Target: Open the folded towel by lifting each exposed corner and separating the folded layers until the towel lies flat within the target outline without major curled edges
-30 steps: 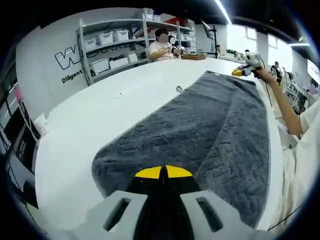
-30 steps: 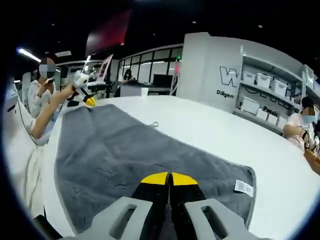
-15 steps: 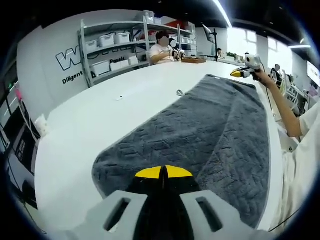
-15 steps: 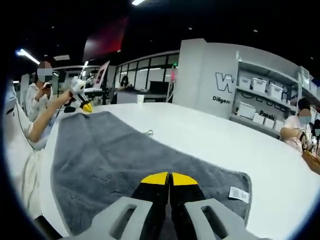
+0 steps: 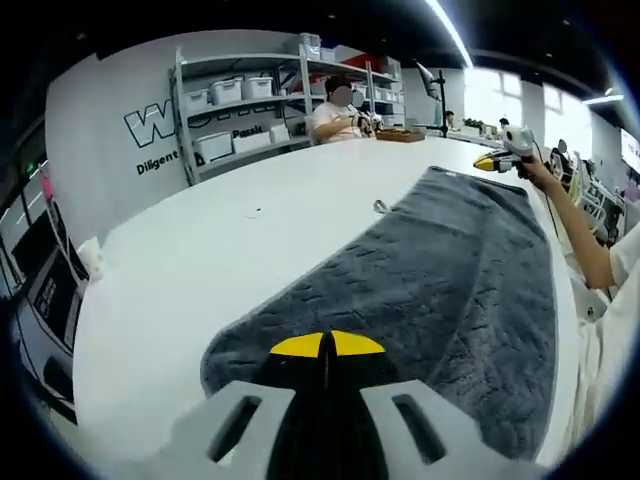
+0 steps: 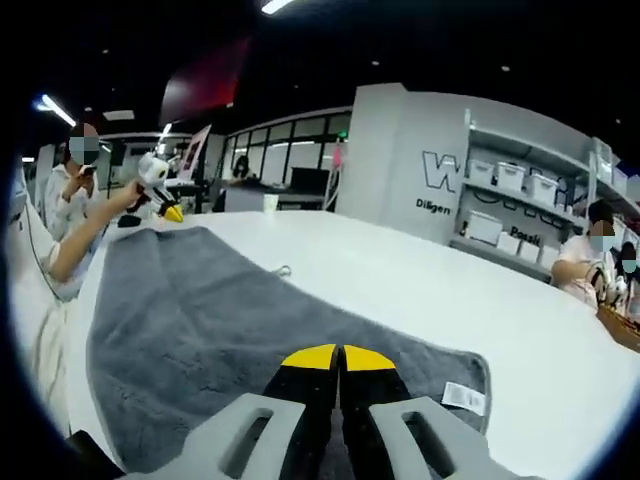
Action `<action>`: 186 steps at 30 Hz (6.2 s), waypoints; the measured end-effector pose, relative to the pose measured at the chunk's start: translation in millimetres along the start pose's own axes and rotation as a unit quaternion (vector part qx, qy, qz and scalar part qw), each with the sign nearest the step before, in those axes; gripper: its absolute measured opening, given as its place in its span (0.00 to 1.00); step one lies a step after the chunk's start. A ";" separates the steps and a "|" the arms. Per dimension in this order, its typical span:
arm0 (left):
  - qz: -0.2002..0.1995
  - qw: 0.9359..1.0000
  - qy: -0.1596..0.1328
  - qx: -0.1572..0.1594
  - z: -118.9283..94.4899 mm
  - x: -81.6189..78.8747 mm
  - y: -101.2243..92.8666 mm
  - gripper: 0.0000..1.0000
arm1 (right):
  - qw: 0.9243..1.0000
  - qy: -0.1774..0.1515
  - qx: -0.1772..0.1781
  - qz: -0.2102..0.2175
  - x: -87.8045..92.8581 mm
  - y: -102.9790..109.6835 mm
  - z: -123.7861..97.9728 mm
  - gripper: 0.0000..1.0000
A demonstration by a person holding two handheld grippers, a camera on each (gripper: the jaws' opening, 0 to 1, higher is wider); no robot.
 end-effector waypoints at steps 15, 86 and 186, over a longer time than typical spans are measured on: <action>-0.008 1.000 -0.002 -0.013 29.8 -7.4 11.2 0.01 | 0.998 -0.046 0.012 0.033 -17.6 -16.2 23.7 0.00; -0.035 0.986 -0.146 -0.067 54.9 -4.9 42.8 0.01 | 0.979 -0.055 0.172 0.097 30.8 -59.4 74.6 0.00; -0.012 0.997 0.005 -0.076 64.1 24.3 68.4 0.00 | 0.960 0.215 0.152 -0.099 41.4 -69.3 100.6 0.00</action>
Point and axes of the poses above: the point that each gripper's makers call its tool centre point, and the gripper's own axes: z roughly forward along the fingers, y roughly to its left, x roughly out of its underside, the point moved 9 cm from there along -z, roughly backward along the fingers, and after that the axes turned 3 degrees about x, right-handed, at the moved point
